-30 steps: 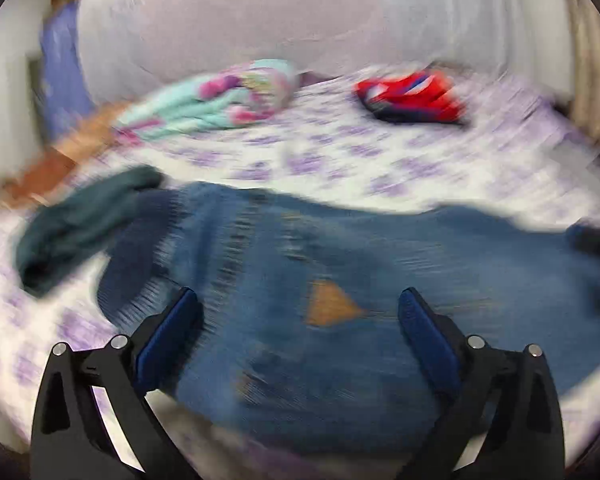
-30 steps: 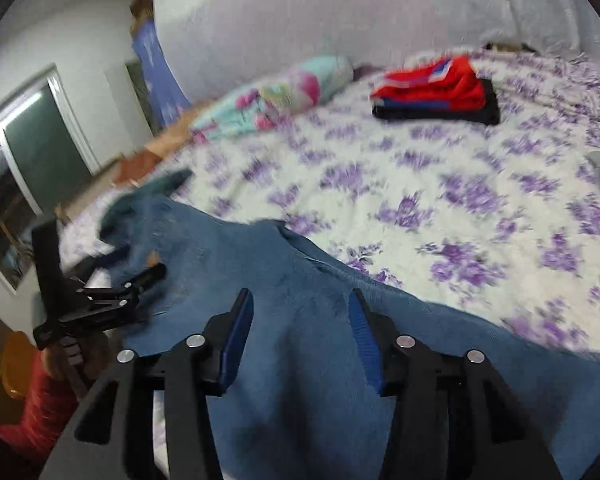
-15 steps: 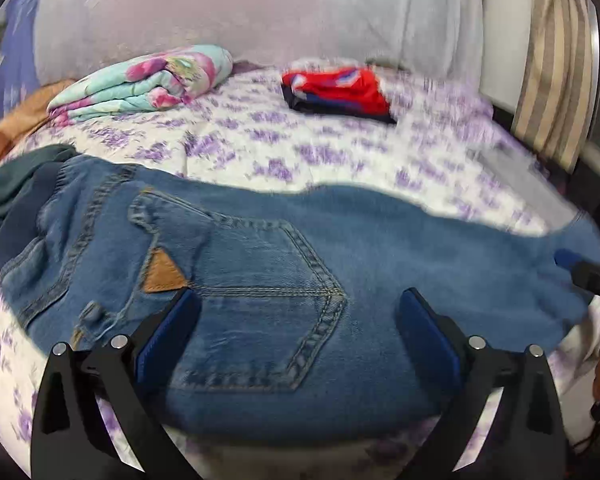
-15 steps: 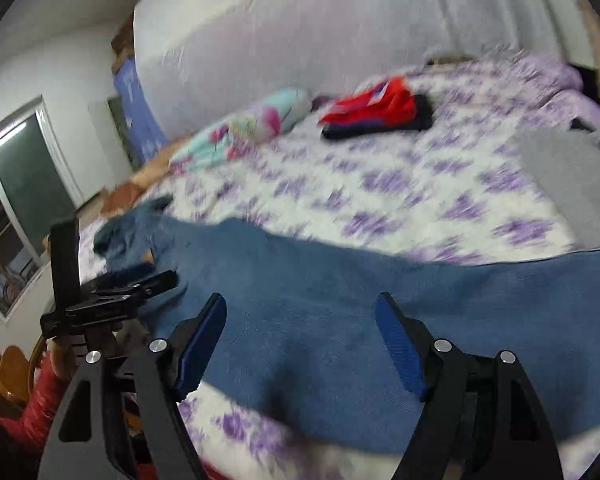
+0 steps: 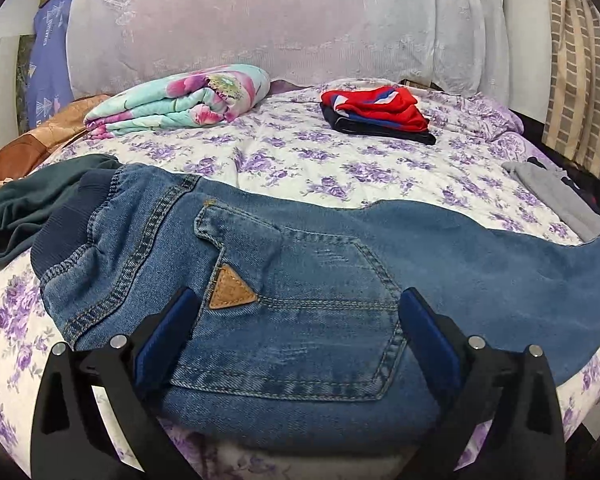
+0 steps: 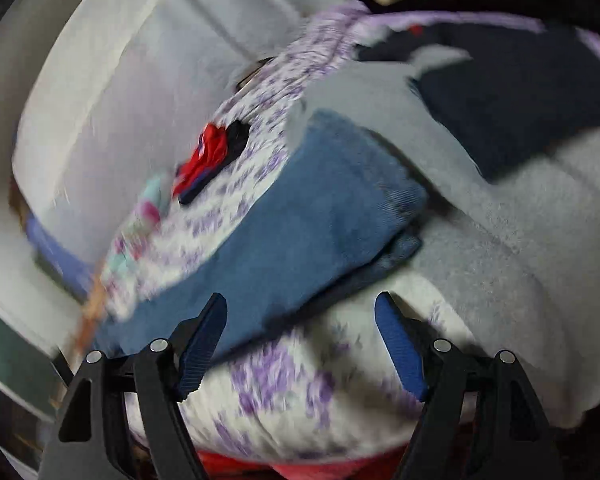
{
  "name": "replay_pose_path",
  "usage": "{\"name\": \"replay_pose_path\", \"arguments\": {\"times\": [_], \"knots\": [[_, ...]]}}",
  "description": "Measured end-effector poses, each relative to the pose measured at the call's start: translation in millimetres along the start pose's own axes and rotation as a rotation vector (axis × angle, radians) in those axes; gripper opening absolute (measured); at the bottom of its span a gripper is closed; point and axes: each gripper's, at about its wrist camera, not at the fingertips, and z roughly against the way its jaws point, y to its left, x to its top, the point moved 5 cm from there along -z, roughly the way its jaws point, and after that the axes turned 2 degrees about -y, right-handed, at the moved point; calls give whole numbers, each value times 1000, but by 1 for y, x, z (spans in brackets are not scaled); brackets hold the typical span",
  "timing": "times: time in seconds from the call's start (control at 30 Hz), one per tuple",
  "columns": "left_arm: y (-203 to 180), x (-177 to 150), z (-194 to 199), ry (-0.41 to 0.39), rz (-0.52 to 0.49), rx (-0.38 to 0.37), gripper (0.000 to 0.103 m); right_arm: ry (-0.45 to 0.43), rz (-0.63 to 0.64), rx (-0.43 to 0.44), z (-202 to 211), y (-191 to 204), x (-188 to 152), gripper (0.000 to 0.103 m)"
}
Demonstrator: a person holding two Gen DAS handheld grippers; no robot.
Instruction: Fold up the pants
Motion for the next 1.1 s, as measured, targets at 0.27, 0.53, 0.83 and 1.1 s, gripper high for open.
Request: {"name": "replay_pose_path", "arguments": {"times": [0.27, 0.53, 0.83, 1.1], "knots": [[3, 0, 3, -11, 7, -14, 98, -86, -75, -15, -2, -14, 5, 47], [56, 10, 46, -127, 194, -57, 98, -258, 220, -110, 11, 34, 11, 15], [141, -13, 40, -96, 458, -3, 98, -348, 832, -75, -17, 204, -37, 14], [130, -18, 26, -71, 316, 127, 98, 11, 1332, -94, -120, 259, -166, 16]]}}
